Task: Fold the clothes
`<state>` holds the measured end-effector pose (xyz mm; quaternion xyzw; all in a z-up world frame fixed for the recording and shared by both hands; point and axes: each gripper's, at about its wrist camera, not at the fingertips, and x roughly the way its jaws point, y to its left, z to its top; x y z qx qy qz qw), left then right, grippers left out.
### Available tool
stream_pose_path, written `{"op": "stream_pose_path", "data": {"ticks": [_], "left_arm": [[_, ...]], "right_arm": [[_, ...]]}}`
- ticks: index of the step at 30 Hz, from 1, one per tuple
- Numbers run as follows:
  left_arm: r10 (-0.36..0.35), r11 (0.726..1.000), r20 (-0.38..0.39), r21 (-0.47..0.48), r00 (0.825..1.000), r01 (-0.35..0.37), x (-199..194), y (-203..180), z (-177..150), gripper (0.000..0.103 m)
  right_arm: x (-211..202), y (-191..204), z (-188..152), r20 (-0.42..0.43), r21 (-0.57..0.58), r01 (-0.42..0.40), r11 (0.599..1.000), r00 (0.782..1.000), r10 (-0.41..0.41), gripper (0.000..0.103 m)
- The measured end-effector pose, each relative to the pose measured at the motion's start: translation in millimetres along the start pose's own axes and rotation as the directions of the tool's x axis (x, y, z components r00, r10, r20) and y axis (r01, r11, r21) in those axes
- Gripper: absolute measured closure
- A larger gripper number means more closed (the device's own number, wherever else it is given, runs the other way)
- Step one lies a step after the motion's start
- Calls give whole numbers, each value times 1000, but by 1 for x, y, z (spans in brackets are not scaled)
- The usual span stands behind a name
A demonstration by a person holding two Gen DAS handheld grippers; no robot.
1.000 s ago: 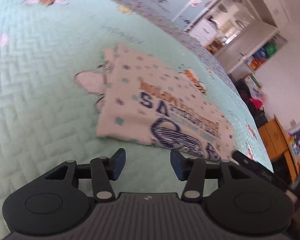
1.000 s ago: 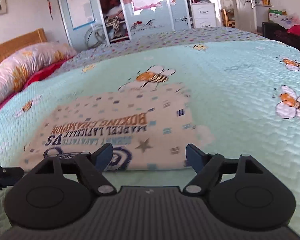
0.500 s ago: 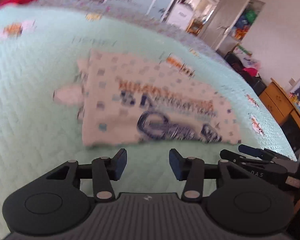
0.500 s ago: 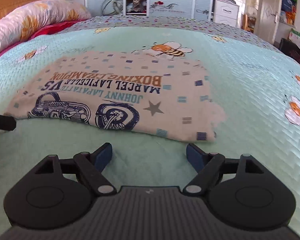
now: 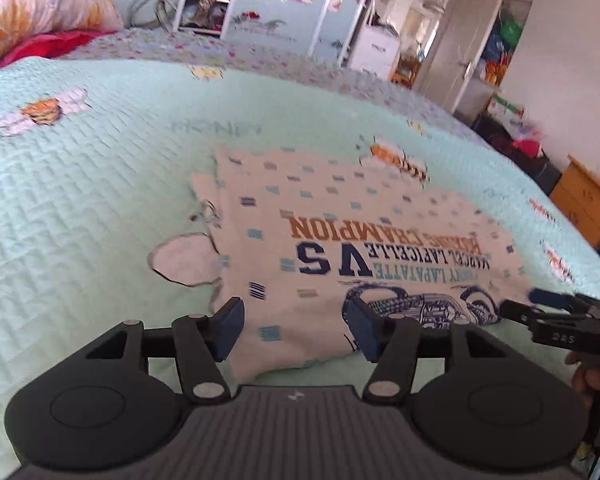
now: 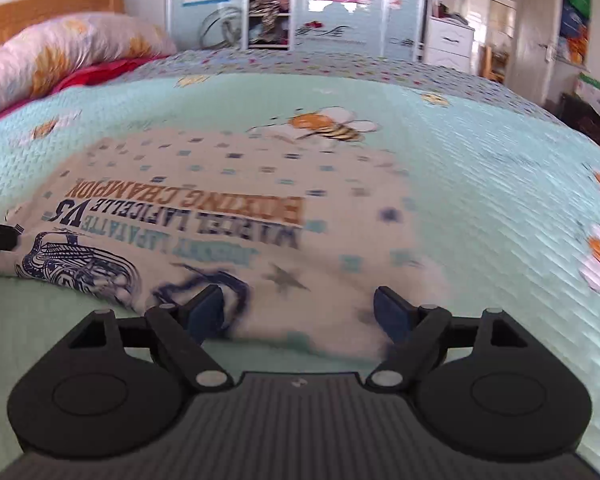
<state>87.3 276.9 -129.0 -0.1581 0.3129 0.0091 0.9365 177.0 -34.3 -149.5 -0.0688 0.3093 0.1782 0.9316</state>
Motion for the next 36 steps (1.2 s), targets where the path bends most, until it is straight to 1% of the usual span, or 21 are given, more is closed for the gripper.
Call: {"op": "stream_pose_path", "data": {"ticks": [2,5,7,9,11,12,13,14,15,17,19,23,25,26,27,28,30,31,33,34,36], "left_arm": [[-2,1000,28,-29,1000,3,3,0,16,38],[-19,1000,8,-20,1000,19,31,-12,37,38],[18,1000,-60,17,998,-17,53,-19,37,38],[49,998,-113,52,992,-43,71,-23,35,40],[51,997,-112,67,992,-43,64,-17,25,43],[49,997,-104,72,993,-41,61,-15,24,43],[43,996,-83,75,996,-37,59,-16,28,42],[38,996,-63,78,997,-33,56,-16,33,40],[32,996,-42,81,999,-28,54,-17,37,38],[20,996,-1,87,1000,-20,49,-19,46,37],[24,993,11,118,1000,-26,67,-24,65,37],[82,984,-21,160,996,-77,122,-24,97,37],[146,978,-66,158,987,-134,148,-10,101,38],[176,975,-86,150,981,-162,154,2,98,42],[160,980,-87,133,983,-148,154,16,94,45],[120,987,-69,114,990,-112,148,26,90,46],[89,991,-50,101,995,-84,134,33,87,55],[88,991,-37,104,995,-84,125,33,85,55],[159,981,-9,113,987,-157,113,29,84,49],[182,978,7,106,983,-182,106,28,83,49],[173,983,39,61,984,-175,93,24,81,49]], "right_arm": [[-14,-4,4,29,-7,72,997,997,-72,20],[-11,3,26,81,7,37,999,996,-38,20],[7,17,43,85,-6,7,1000,996,-7,20],[31,29,52,57,-53,3,999,998,0,20],[54,33,48,-9,-130,32,991,999,-33,20],[58,27,42,-24,-151,35,988,999,-39,20],[53,16,35,-9,-139,16,990,1000,-17,20],[45,6,33,2,-104,7,995,1000,-6,20],[35,-2,33,10,-69,23,997,1000,-22,20],[17,-10,35,71,-26,57,998,996,-55,19],[16,-7,47,110,-19,39,999,993,-36,19],[44,7,81,116,-7,-24,1000,993,25,19],[66,13,93,100,-23,-28,999,995,30,19],[79,13,97,80,-30,-24,999,996,26,19],[92,9,98,41,-29,-11,1000,999,12,19],[106,5,99,3,-29,2,1000,1000,-2,19],[124,-13,95,-49,-7,51,999,997,-51,19],[121,-27,93,-34,40,76,996,997,-74,19],[111,-53,89,-6,133,122,983,992,-123,19],[101,-59,88,11,177,146,973,989,-150,19],[79,-69,87,45,259,168,951,982,-186,19]]}}
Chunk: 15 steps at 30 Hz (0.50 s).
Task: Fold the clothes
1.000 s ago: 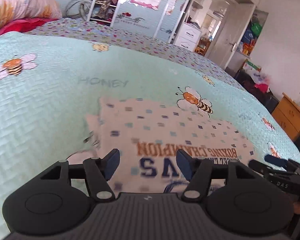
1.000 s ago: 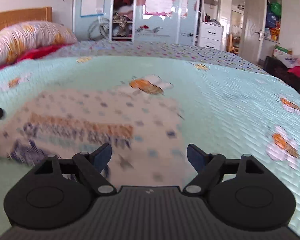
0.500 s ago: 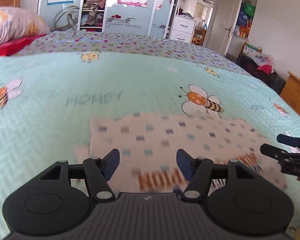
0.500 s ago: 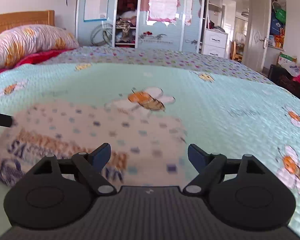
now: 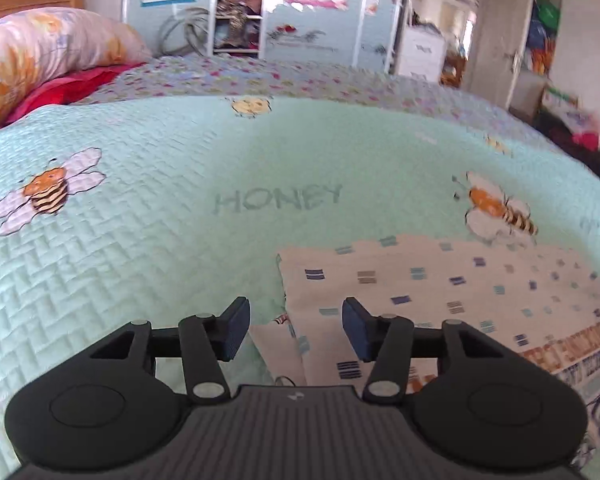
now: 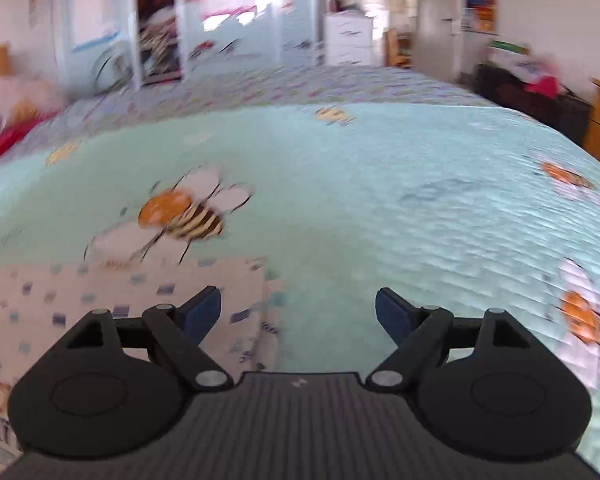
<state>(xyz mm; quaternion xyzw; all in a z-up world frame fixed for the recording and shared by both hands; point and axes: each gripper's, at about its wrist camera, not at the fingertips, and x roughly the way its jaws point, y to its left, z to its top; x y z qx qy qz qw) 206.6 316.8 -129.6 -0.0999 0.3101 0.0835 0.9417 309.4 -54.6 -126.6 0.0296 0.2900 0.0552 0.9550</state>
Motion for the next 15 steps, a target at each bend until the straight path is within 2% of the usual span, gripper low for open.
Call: {"op": "stream_pose_path", "data": {"ticks": [2,4,6,9,11,13,15], "left_arm": [[-39,999,35,-30,999,40,-16,-11,-3,47],[-52,998,44,30,998,51,-25,-31,-6,43],[-42,994,9,104,999,41,-28,-48,-15,38],[10,986,-99,168,995,7,-21,-45,-41,38],[8,991,-95,131,995,4,-35,-32,-53,39],[-2,997,-71,71,997,7,-55,-21,-59,39],[-47,997,-42,52,998,49,-72,-27,-68,37]], "right_arm": [[-19,9,-2,20,3,-99,995,995,99,19],[-32,36,-9,20,-91,-188,978,981,190,18],[-33,61,-20,-20,-194,-232,953,972,232,18],[-22,75,-43,-122,-302,-202,932,977,173,19],[-29,58,-48,-86,-277,-122,953,991,102,19],[-56,38,-44,-22,-203,-59,977,998,56,19],[-86,22,-45,58,-124,-55,991,996,63,18]]}}
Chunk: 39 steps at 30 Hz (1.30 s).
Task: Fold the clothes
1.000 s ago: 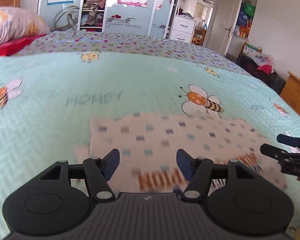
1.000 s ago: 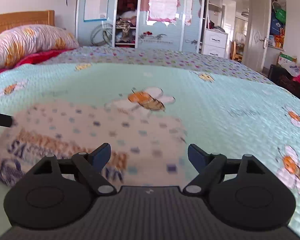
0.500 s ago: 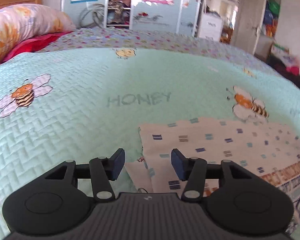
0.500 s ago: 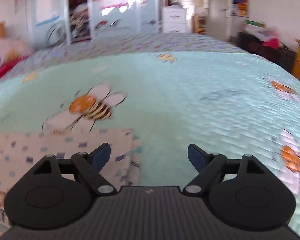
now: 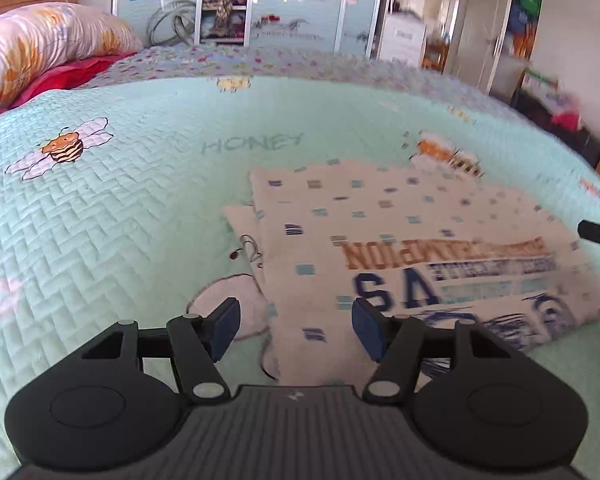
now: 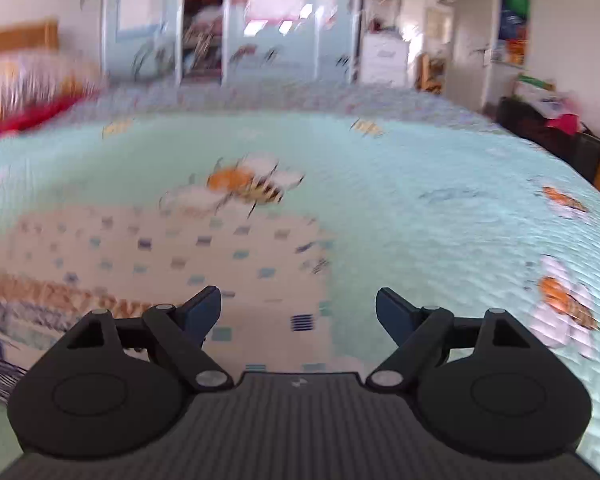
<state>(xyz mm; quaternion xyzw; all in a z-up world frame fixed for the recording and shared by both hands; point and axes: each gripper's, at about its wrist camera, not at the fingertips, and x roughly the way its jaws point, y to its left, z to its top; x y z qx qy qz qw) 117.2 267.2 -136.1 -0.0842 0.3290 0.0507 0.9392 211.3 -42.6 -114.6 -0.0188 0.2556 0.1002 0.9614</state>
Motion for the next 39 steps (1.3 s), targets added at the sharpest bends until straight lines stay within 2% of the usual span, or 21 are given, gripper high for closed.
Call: {"op": "stream_pose_path", "data": {"ticks": [2,4,5,7,10,13,14,16,17,18,20,21,24,27,33,37,39], "left_arm": [[-31,997,-15,67,999,32,-3,-19,-10,36],[18,990,-40,141,999,-12,2,-32,-22,36],[35,988,-47,150,998,-28,1,-33,-26,36],[26,994,-49,106,998,-20,-10,-24,-28,36],[-6,997,-48,70,999,10,-33,-22,-27,35],[-14,998,-79,62,997,19,-38,-34,-35,29],[-13,999,-108,49,994,18,-35,-36,-40,28],[44,999,-175,36,984,-39,-30,-42,-49,28],[68,997,-176,42,982,-61,-34,-46,-52,28],[77,996,-184,48,980,-70,-39,-50,-52,28],[80,996,-211,53,974,-70,-47,-55,-52,28],[87,996,-219,53,972,-77,-50,-56,-52,28],[108,994,-232,47,967,-99,-53,-57,-47,28],[121,992,-229,52,966,-112,-52,-59,-37,28],[131,991,-199,61,971,-121,-29,-62,-1,28],[130,991,-208,52,969,-121,-5,-61,12,28],[131,991,-227,49,965,-123,7,-59,11,28]], "right_arm": [[-19,2,-10,32,8,-58,998,998,57,18],[-17,16,-25,-28,-100,-138,985,990,135,18],[-10,19,-34,-77,-150,-136,979,989,125,18],[0,11,-46,-137,-163,-29,986,991,6,19],[-28,-20,-40,-81,-28,37,999,996,-39,19],[-60,-18,-36,-25,-2,8,1000,1000,-8,18],[-65,-10,-39,-32,-10,-27,1000,999,26,18],[-67,10,-48,-81,-36,-114,993,991,111,18],[-64,18,-53,-119,-50,-125,991,986,118,18],[-61,25,-59,-159,-60,-124,990,981,113,18],[-58,33,-72,-237,-68,-70,995,970,52,18],[-61,33,-76,-249,-58,-63,996,967,47,18],[-76,33,-79,-251,-30,-70,997,966,61,18],[-86,35,-69,-224,-39,-79,996,972,68,18],[-56,47,-19,-150,-30,-86,996,985,81,18],[-7,58,-2,-180,-28,-73,997,981,67,18],[14,62,-4,-209,-41,-70,997,976,60,18]]}}
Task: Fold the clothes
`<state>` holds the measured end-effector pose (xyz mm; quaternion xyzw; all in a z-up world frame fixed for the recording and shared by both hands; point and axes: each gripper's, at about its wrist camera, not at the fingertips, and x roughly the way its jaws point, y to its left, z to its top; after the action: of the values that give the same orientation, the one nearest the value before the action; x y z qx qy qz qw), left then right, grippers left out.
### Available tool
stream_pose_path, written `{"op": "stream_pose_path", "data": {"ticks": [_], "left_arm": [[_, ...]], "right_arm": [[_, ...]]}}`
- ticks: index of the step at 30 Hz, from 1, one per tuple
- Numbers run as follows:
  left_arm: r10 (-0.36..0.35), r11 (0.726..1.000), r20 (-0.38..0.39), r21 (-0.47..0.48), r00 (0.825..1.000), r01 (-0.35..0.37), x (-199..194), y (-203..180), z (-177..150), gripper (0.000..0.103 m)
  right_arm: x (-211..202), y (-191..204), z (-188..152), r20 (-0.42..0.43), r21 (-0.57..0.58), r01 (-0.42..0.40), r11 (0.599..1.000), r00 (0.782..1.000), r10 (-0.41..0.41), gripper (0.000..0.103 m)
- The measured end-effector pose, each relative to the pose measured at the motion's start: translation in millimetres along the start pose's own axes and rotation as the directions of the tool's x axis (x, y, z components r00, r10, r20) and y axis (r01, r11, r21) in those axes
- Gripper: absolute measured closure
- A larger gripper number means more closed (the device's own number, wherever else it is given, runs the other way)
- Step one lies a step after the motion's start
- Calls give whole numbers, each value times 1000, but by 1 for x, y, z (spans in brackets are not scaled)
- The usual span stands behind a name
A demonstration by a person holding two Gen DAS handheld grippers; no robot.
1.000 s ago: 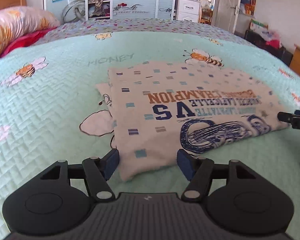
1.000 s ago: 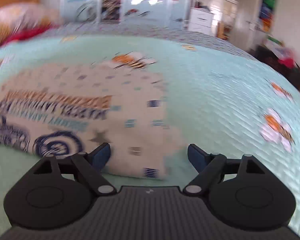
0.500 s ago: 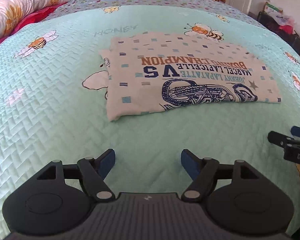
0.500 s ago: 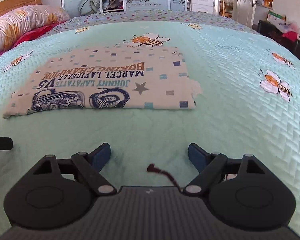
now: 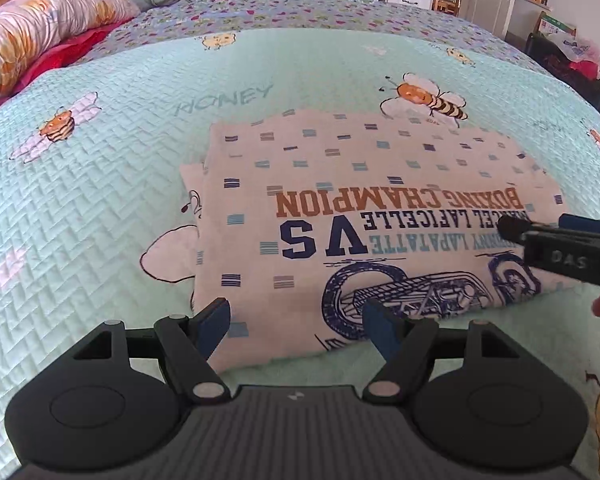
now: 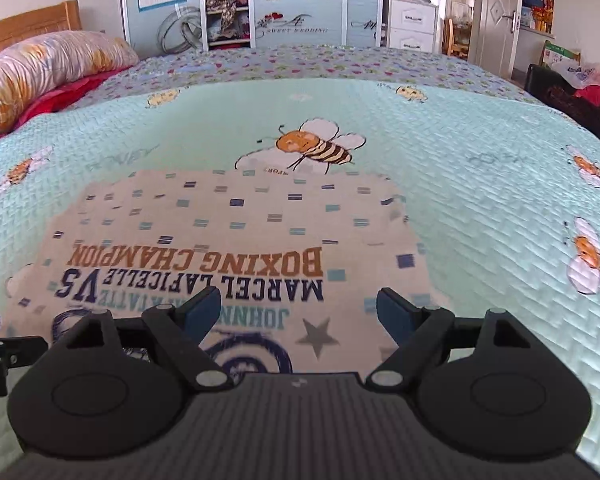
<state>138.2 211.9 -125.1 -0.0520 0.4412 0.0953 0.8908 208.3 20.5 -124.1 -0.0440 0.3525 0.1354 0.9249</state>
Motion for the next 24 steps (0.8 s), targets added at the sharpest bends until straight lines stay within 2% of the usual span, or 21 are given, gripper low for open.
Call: {"op": "stream_pose_path", "data": {"ticks": [3,4,5,10,16,24], "left_arm": [[11,1000,-15,29,1000,-10,11,-1,-10,23],[14,999,-7,44,1000,-13,9,-2,-13,23],[15,999,-11,51,1000,-14,6,-3,-16,23],[-26,1000,-1,10,1000,26,-19,-5,-18,23],[-32,999,38,45,999,31,-47,-23,-14,23],[-41,997,65,74,997,36,-63,-32,-11,23]], "right_arm": [[24,0,-12,-61,-39,16,999,998,-18,18],[21,-2,-21,-31,-49,5,999,999,-7,18],[14,-4,-30,0,-60,-2,998,1000,2,18],[-36,-17,-55,21,-33,16,999,1000,-15,18],[-81,-14,-55,88,-28,-16,999,996,18,18],[-88,2,-51,91,-49,-49,998,994,53,18]]}}
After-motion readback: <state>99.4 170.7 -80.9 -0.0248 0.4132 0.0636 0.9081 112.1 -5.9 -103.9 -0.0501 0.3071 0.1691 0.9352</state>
